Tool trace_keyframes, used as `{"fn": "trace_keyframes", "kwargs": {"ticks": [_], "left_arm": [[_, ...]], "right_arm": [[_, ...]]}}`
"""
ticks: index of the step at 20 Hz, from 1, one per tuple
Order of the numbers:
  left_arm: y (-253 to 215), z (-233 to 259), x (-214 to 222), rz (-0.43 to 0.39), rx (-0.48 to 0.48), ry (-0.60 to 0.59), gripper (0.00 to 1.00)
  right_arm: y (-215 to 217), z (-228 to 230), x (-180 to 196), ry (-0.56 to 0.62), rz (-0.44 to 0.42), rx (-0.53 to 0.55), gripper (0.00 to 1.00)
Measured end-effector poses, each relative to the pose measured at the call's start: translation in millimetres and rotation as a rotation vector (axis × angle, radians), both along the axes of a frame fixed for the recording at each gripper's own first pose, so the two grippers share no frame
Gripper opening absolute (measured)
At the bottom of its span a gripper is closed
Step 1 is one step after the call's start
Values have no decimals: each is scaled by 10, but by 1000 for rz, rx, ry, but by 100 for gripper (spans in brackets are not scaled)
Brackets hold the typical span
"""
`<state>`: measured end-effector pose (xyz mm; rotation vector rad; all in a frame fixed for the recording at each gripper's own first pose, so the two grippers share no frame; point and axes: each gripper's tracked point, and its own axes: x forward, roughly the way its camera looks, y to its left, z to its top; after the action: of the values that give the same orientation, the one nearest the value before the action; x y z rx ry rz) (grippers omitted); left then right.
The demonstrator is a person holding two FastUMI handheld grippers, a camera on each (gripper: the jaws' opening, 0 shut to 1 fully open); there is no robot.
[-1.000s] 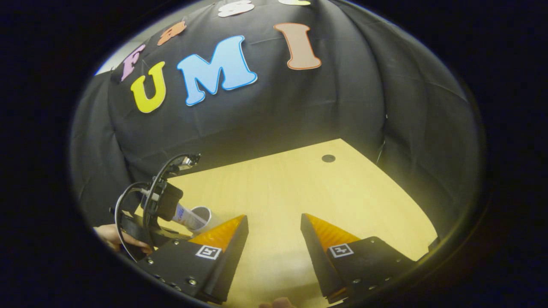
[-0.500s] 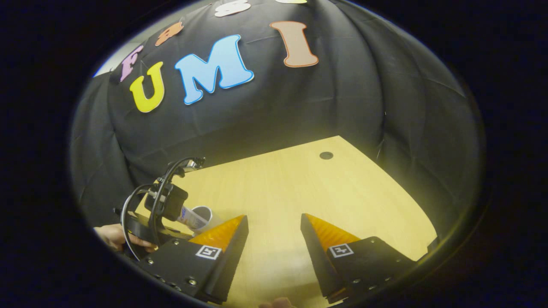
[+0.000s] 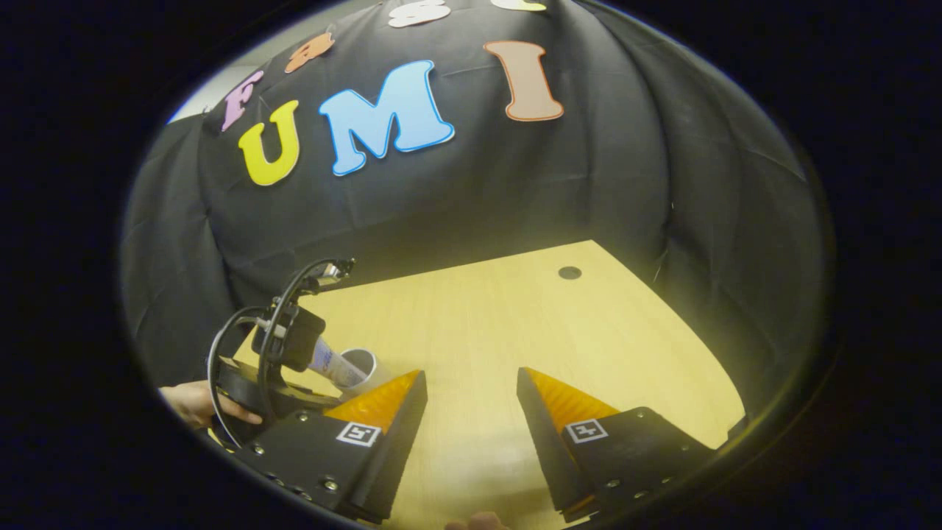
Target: Put the toothbrush and toothpaste on the desktop into the cup, then pick up the cup and place it on the coaster on the desktop.
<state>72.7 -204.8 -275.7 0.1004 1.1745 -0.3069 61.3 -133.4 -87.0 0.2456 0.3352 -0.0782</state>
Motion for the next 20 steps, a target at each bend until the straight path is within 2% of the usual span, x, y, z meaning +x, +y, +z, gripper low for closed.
{"fn": "trace_keyframes", "kwargs": {"ticks": [3,5,6,7,8,10,12,15,20], "left_arm": [[59,268,-45,24,-27,-74,86],[175,475,-75,52,-22,-137,91],[245,586,-89,66,-20,-174,85],[295,716,-105,80,-21,-213,91],[347,840,-130,92,-26,-256,80],[428,1063,-207,111,-43,-322,100],[524,1260,-308,131,-58,-388,95],[669,1505,-435,166,-82,-470,95],[865,1910,-589,210,-133,-602,94]], "right_arm": [[53,117,-53,-24,20,-26,76],[104,217,-78,-46,37,-48,76],[133,259,-94,-56,48,-58,76],[170,306,-113,-65,60,-67,76],[198,337,-151,-75,73,-77,76],[283,434,-190,-102,92,-99,75],[357,505,-224,-127,99,-120,76],[563,661,-295,-179,124,-133,76],[794,858,-362,-233,105,-167,76]]}}
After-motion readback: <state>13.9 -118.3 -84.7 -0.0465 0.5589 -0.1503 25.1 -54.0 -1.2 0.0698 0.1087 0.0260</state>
